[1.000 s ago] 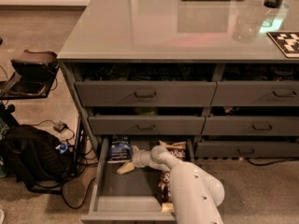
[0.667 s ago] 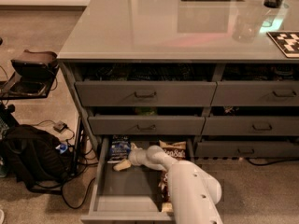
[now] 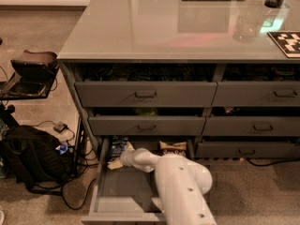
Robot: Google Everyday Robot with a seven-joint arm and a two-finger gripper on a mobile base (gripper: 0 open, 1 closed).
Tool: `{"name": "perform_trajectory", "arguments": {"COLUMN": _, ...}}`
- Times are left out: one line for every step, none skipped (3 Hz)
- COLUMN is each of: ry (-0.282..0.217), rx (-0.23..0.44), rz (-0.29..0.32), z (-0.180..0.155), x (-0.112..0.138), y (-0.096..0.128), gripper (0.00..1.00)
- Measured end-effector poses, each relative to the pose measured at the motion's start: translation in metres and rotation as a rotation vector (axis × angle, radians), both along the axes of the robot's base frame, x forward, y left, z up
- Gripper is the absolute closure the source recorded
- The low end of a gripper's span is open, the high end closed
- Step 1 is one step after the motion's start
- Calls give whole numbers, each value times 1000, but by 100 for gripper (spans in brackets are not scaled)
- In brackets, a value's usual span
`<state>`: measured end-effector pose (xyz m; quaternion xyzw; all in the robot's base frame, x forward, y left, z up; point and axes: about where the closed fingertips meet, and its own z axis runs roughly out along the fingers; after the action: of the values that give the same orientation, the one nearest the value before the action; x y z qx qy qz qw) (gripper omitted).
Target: Pick blue chip bag from bottom drawer and place on counter
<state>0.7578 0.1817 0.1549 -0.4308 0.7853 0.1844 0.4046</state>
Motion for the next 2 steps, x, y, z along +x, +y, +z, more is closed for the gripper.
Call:
{"name": "perform_trajectory", "arguments": {"ry": 33, "rx": -68, "rz": -48, "z": -29, "x": 7, "y": 5, "gripper": 0}}
{"name": "perform_trajectory", "arguments": {"ry": 87, "rx": -94, "rz": -101, "z": -58, "x": 15, "y": 4, "gripper": 0}}
